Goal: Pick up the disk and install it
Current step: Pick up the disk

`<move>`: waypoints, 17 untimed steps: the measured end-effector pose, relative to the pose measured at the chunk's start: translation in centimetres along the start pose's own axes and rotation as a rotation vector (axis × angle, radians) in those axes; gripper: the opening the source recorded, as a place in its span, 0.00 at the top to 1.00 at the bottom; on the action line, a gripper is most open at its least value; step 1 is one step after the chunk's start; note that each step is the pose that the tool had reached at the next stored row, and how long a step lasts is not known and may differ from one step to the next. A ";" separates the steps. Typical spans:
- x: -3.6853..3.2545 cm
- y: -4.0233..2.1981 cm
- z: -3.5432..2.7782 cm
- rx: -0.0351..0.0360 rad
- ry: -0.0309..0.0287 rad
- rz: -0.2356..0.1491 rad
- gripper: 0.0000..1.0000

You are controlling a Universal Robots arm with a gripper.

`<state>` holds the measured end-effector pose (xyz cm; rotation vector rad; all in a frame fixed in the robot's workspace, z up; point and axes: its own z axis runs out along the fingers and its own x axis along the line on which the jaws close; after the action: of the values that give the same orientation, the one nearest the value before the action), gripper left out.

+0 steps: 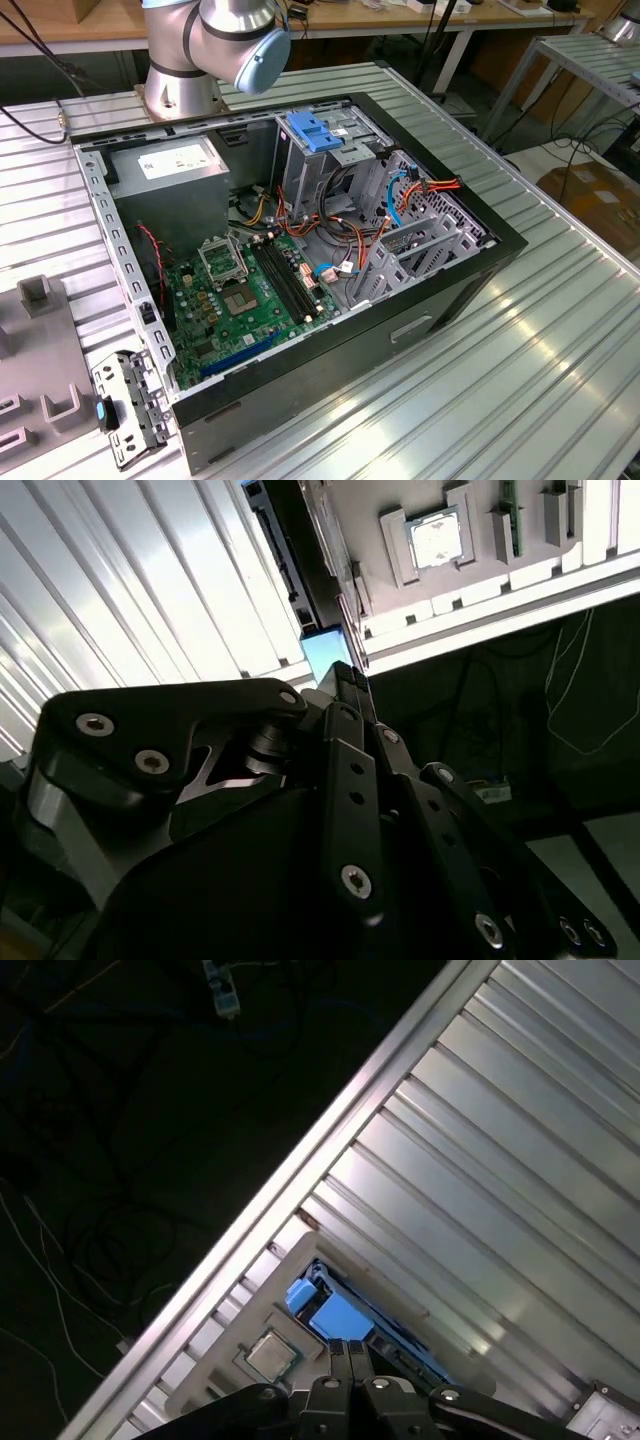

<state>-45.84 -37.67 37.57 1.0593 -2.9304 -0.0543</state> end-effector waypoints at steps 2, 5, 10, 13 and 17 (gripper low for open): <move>0.00 0.00 0.00 0.0003 0.0011 -0.026 0.89; 0.00 0.00 0.00 0.0008 0.0029 -0.069 0.89; 0.00 0.00 0.00 0.0016 0.0057 -0.137 0.89; 0.00 0.00 0.00 0.0021 0.0072 -0.172 0.89; 0.00 0.00 0.00 0.0026 0.0091 -0.219 0.89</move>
<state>-45.84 -37.68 37.58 1.3714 -2.7939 -0.0496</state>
